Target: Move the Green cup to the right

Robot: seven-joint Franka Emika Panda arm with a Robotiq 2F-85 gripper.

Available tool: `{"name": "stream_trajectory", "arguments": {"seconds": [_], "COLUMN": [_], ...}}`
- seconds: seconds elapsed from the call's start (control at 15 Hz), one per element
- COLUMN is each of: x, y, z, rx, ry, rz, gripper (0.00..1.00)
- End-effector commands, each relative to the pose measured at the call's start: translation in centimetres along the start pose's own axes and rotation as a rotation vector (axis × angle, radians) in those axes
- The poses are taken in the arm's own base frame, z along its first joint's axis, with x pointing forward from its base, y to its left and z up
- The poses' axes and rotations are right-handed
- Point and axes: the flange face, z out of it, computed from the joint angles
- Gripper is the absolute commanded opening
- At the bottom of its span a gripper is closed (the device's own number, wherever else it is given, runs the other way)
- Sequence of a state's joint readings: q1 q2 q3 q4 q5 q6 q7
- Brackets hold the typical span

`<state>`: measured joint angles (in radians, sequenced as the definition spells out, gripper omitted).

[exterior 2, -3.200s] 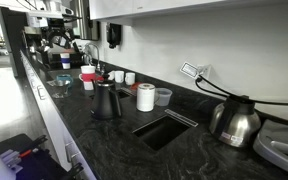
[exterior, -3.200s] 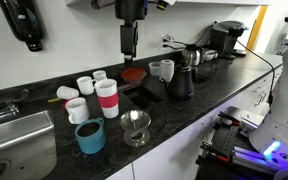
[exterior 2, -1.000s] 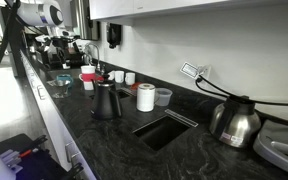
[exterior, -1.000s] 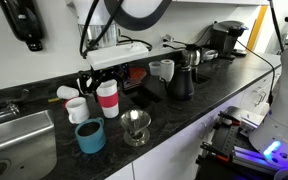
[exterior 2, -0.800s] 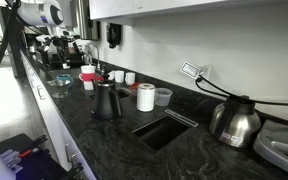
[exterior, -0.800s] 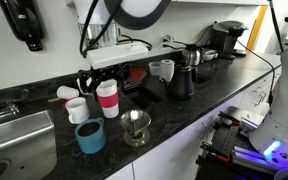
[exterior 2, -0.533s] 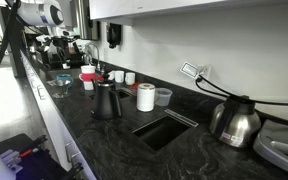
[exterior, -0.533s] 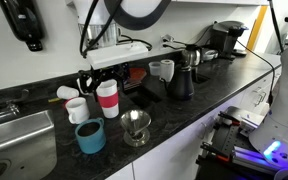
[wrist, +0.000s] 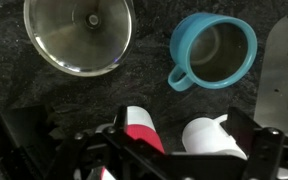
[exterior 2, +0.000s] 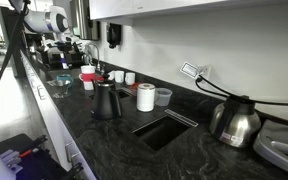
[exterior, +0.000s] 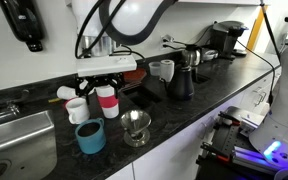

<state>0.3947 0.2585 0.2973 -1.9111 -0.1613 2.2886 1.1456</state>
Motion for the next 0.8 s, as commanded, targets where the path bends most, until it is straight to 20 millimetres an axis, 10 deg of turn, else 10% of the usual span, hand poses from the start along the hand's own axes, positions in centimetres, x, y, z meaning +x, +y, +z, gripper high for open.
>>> {"name": "stream_trajectory", "arguments": {"seconds": [0.0,0.73], "x": [0.0,-0.5], "y": [-1.0,-2.0], "z": [1.5,5.4], "rx": [0.026,0.01], "ry": [-0.026,-0.037], "rz": [0.053,0.172], "gripper": [1.0,1.0]}}
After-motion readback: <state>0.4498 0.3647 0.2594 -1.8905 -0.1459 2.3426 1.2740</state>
